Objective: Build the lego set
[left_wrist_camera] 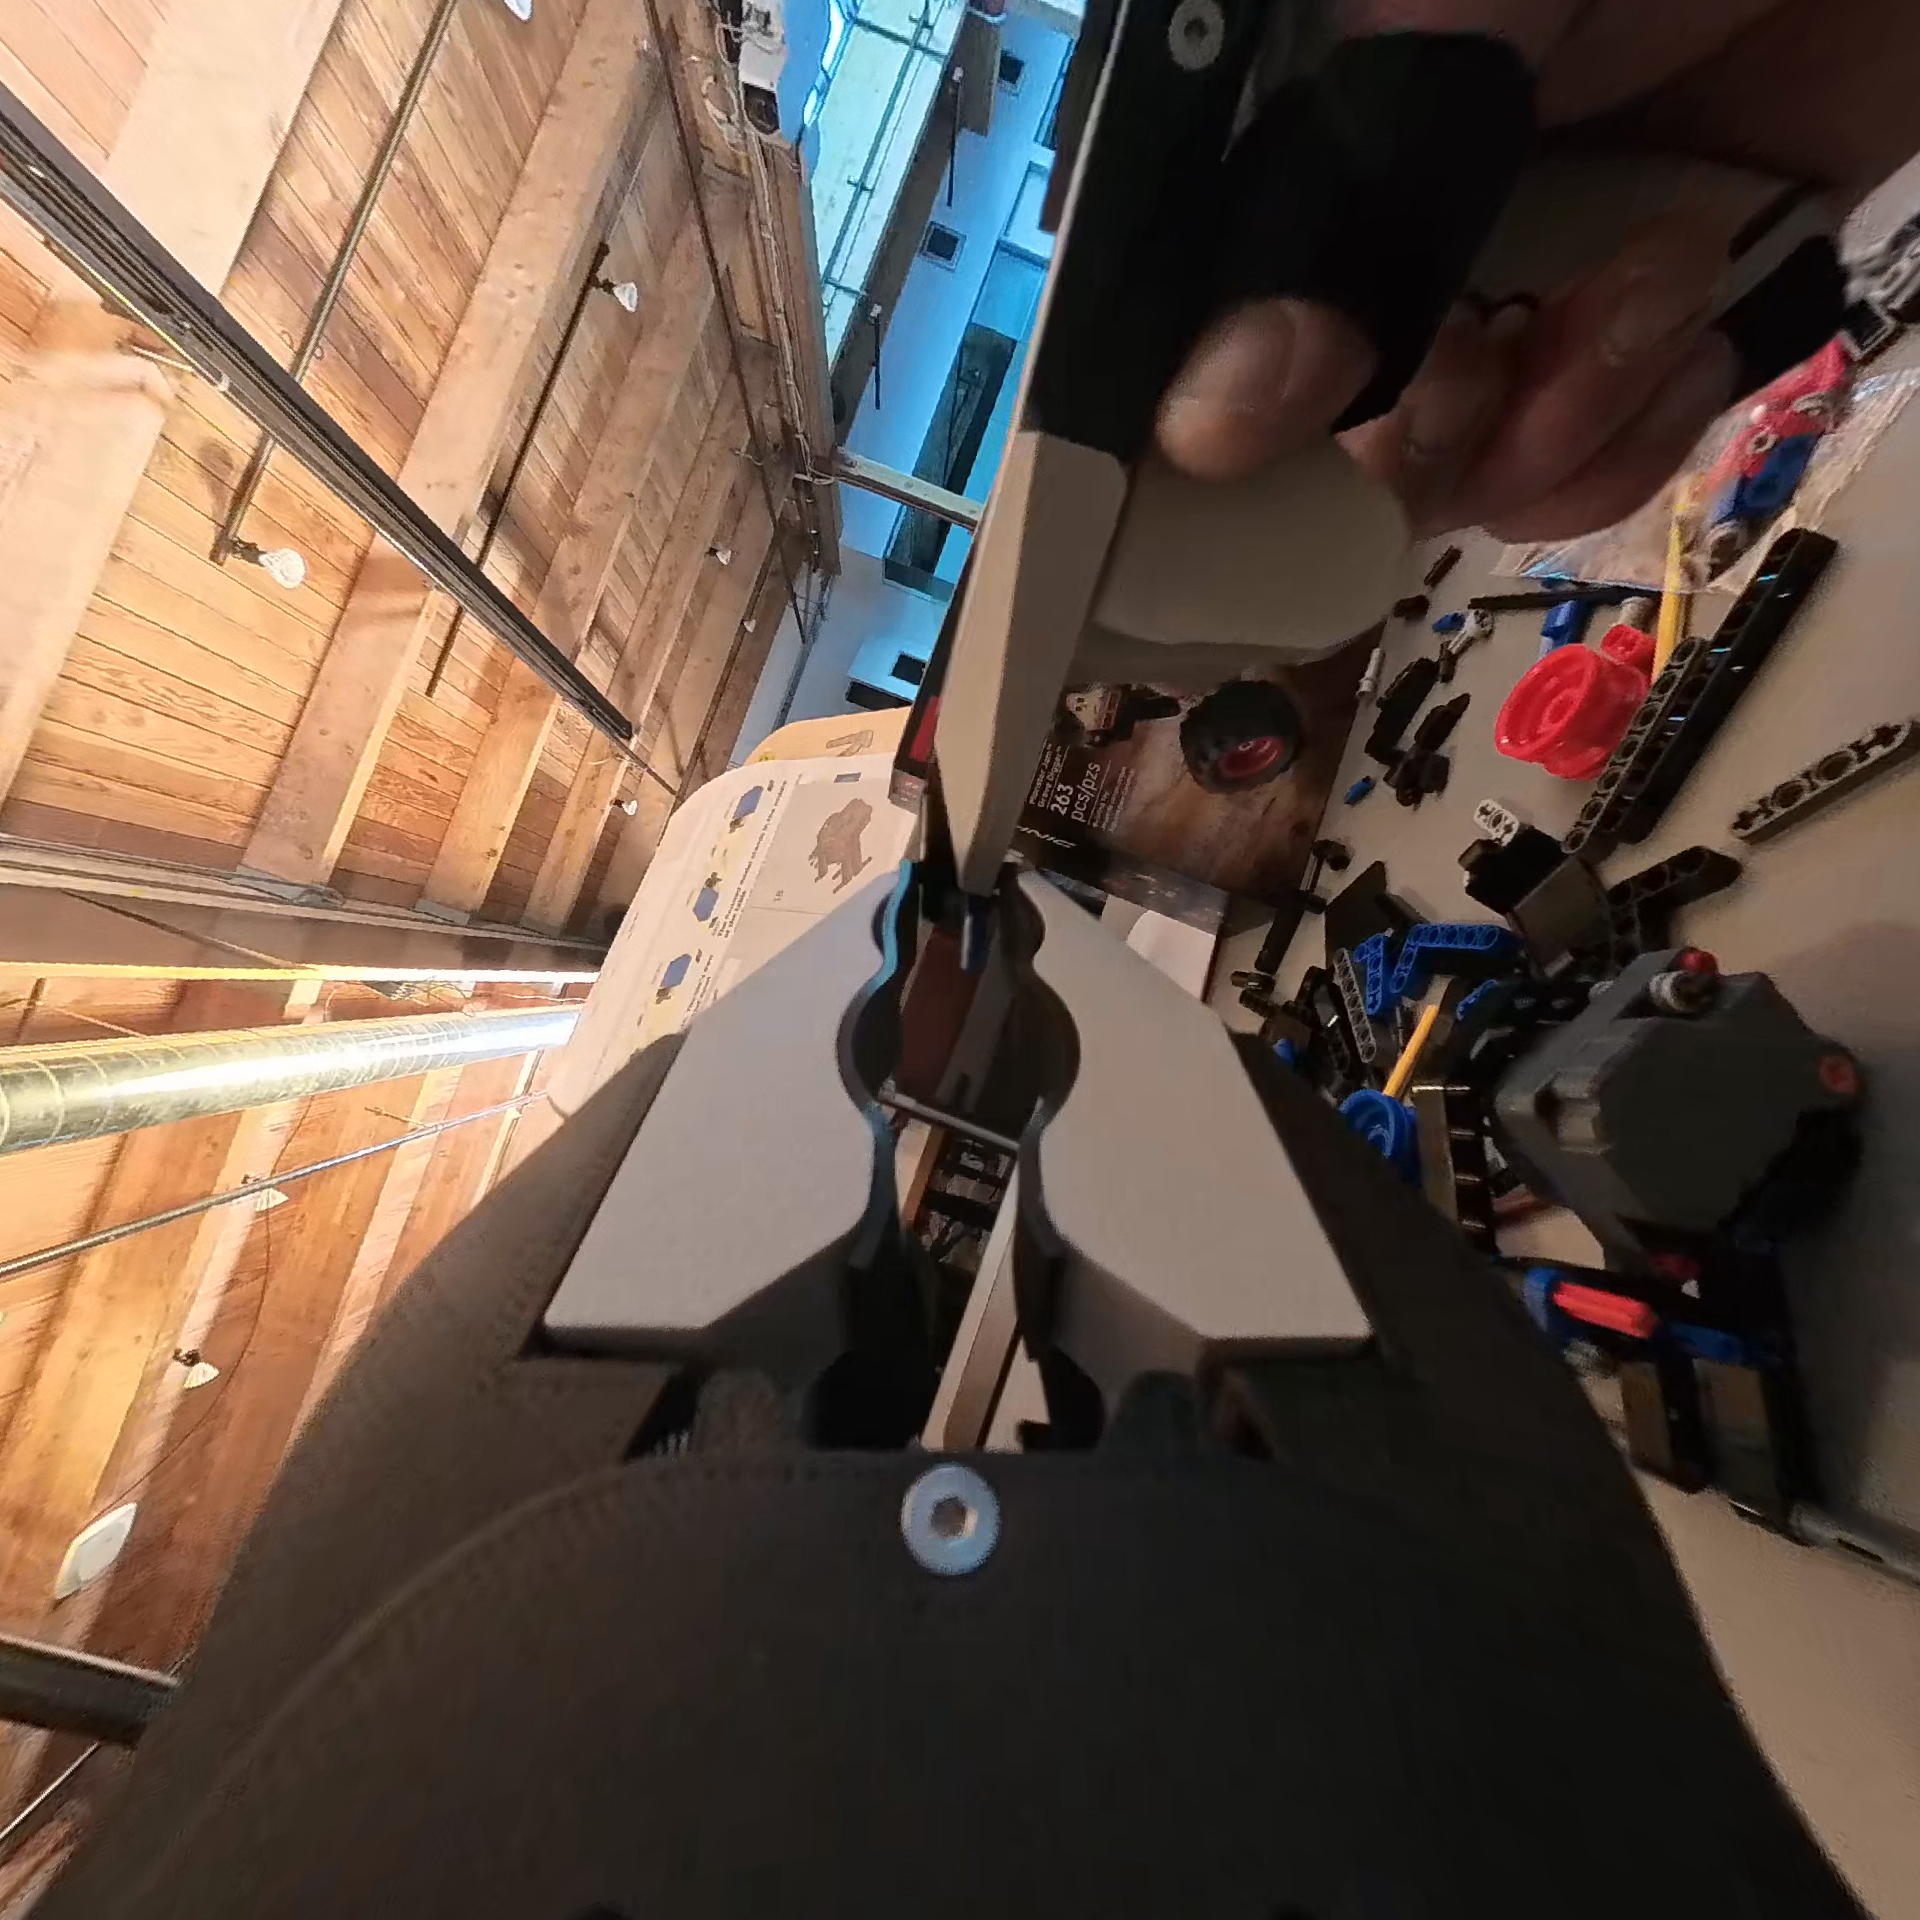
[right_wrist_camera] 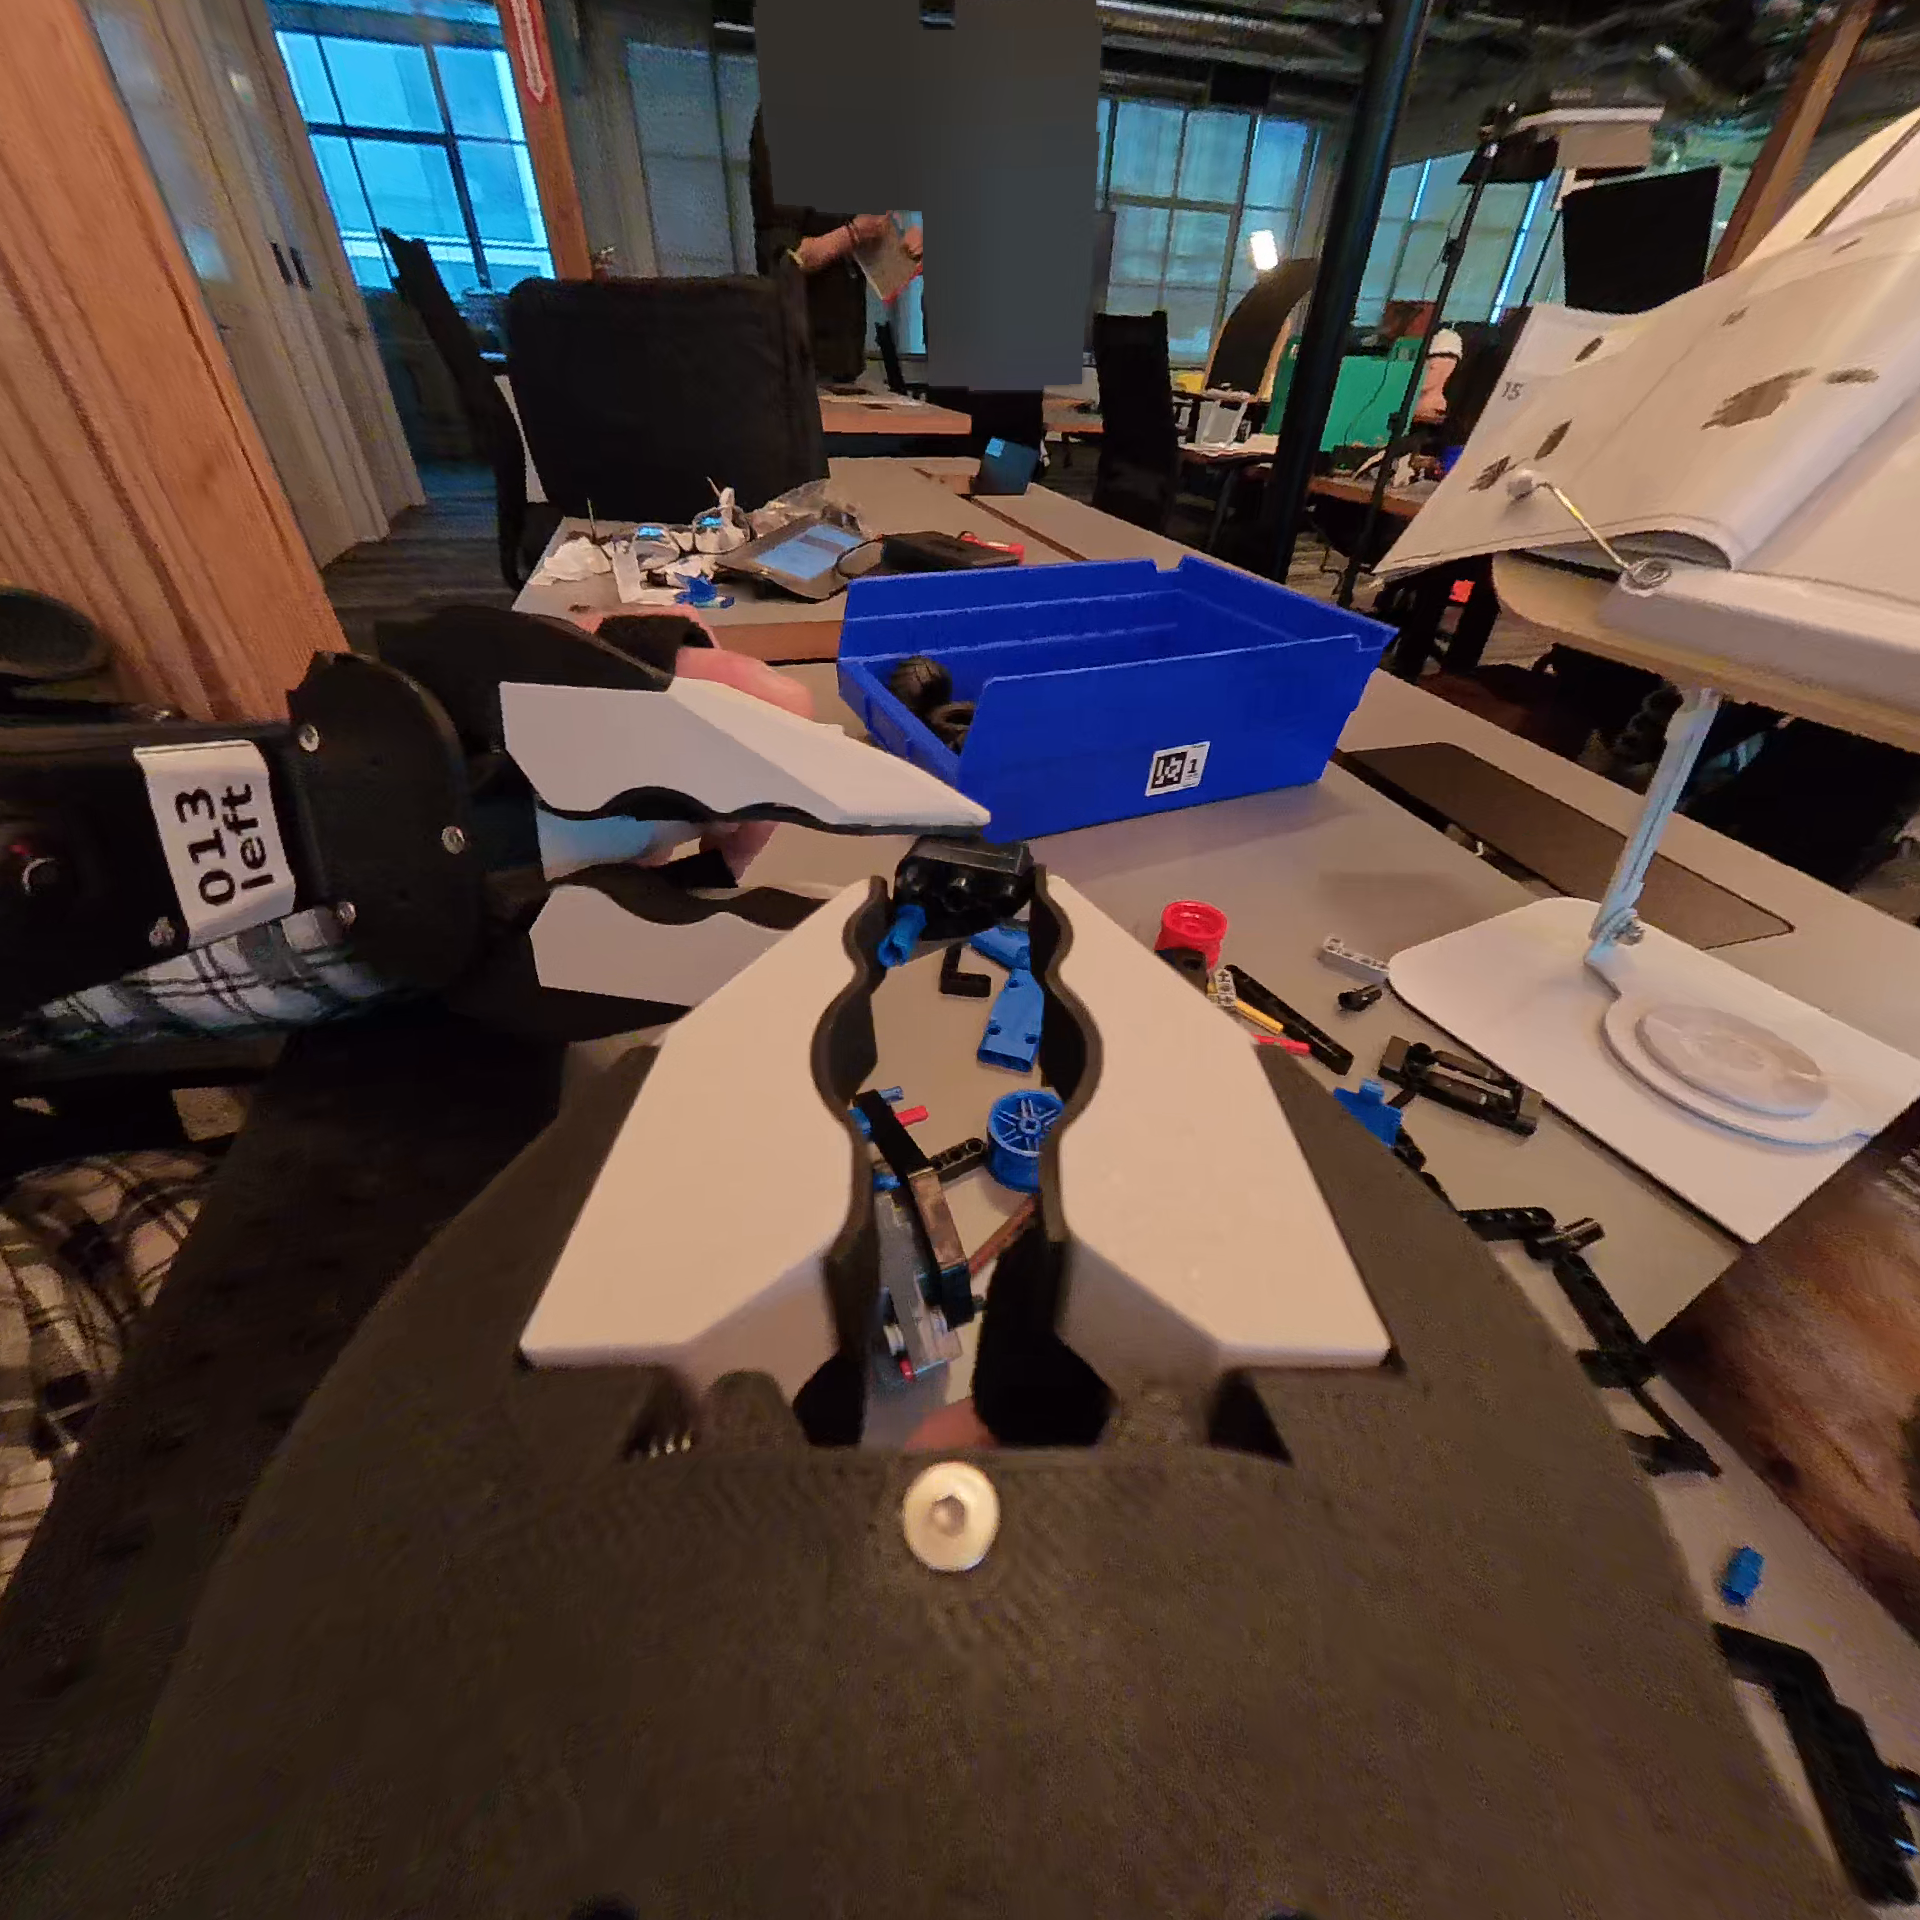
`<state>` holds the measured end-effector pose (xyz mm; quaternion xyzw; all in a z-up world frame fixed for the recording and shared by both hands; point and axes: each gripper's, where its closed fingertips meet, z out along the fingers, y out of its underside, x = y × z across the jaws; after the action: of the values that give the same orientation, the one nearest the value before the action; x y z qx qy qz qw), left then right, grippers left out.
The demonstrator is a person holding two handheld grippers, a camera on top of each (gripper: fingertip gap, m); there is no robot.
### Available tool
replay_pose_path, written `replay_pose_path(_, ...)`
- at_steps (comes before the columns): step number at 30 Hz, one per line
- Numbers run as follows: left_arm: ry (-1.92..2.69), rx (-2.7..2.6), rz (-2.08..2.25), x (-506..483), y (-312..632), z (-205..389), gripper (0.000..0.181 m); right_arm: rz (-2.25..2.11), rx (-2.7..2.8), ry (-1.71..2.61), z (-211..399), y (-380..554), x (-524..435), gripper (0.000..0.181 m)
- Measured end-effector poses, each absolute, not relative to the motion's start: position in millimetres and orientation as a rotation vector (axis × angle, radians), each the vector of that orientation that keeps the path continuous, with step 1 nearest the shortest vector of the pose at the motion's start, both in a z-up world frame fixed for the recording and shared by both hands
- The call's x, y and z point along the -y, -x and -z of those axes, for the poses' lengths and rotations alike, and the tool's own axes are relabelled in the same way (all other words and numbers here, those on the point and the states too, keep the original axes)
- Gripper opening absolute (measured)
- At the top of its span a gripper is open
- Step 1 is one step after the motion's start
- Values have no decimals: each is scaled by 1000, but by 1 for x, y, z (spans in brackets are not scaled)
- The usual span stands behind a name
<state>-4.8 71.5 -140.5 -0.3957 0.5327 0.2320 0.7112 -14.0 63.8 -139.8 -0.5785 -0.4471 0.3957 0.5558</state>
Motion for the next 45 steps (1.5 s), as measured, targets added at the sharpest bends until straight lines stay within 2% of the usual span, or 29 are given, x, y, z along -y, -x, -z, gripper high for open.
replay_pose_path(2, 884, -1190, -493, -71, 4, 142, 13, -895, 1064, 1350, 139, 12, -65, 23)
replay_pose_path(7, 987, -1208, -304, -72, 10, 148, 32, -800, 1088, 1334, 140, 7, -70, 22)
replay_pose_path(13, 1235, -1302, 59, -65, 17, 176, 35, -743, 1113, 1345, 146, 5, -75, 22)
replay_pose_path(15, 1312, -1304, 146, -66, 26, 183, 43, -743, 1121, 1349, 148, 5, -76, 22)
replay_pose_path(18, 1461, -1319, 337, -64, 38, 201, 65, -746, 1128, 1356, 150, 5, -76, 22)
replay_pose_path(25, 1610, -1445, 400, -52, 51, 243, 78, -746, 1133, 1369, 154, 4, -79, 22)
replay_pose_path(28, 1634, -1491, 382, -51, 50, 255, 75, -743, 1139, 1374, 156, 4, -80, 22)
replay_pose_path(34, 1633, -1528, 324, -55, 49, 267, 47, -742, 1150, 1369, 157, 5, -79, 22)
replay_pose_path(39, 1607, -1571, 258, -57, 44, 275, 30, -728, 1156, 1363, 156, 3, -79, 22)
replay_pose_path(41, 1602, -1559, 255, -58, 43, 273, 17, -723, 1159, 1363, 156, 3, -79, 22)
replay_pose_path(45, 1613, -1545, 275, -59, 43, 272, 15, -704, 1168, 1363, 157, 2, -80, 22)
